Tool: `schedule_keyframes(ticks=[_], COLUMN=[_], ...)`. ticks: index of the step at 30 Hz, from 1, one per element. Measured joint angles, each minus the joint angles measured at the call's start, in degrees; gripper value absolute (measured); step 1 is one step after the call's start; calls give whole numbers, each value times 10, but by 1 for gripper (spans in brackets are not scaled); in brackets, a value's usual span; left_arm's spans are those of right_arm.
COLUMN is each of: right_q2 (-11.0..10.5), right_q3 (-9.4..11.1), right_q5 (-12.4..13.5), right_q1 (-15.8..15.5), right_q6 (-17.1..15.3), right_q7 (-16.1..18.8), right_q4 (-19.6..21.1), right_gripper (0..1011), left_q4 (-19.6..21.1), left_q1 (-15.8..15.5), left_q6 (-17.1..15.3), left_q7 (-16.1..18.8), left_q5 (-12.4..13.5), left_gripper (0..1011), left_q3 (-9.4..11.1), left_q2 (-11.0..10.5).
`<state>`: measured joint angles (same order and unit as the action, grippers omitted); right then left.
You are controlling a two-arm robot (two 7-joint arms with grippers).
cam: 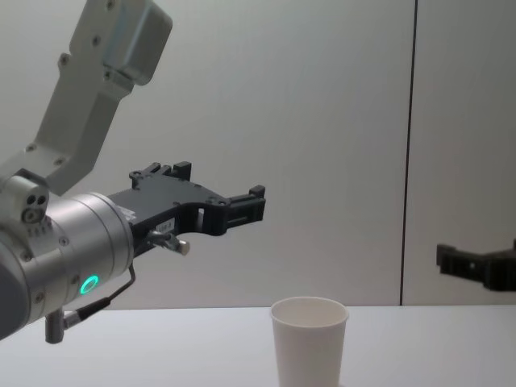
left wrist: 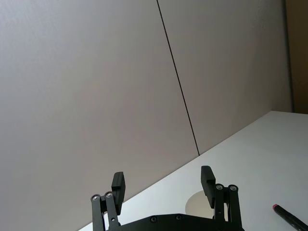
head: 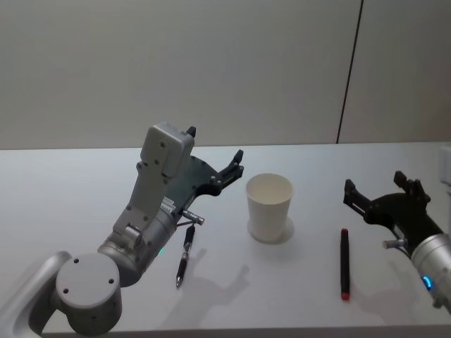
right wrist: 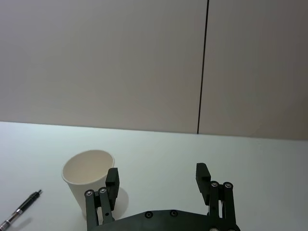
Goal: Place the pen into the pen holder.
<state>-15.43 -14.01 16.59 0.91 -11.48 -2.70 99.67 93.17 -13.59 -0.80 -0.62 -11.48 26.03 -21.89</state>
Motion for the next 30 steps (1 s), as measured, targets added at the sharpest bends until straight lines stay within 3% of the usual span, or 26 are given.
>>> schedule_keyframes(ticks=[18,30], right_q2=[68,105], right_q3=[-18,-26], right_q5=[-11,-15], right_q1=[58,94], right_q6=[-120,-166], right_q7=[-74,-101], right_q4=[-76,-136], right_gripper=[1001,1001], left_q4=[0,0], left_q1=[0,0], left_q6=[0,0], left_q7=[0,0], left_q5=[0,0], left_gripper=[1004,1004], left_q3=[0,0], left_q2=[0,0])
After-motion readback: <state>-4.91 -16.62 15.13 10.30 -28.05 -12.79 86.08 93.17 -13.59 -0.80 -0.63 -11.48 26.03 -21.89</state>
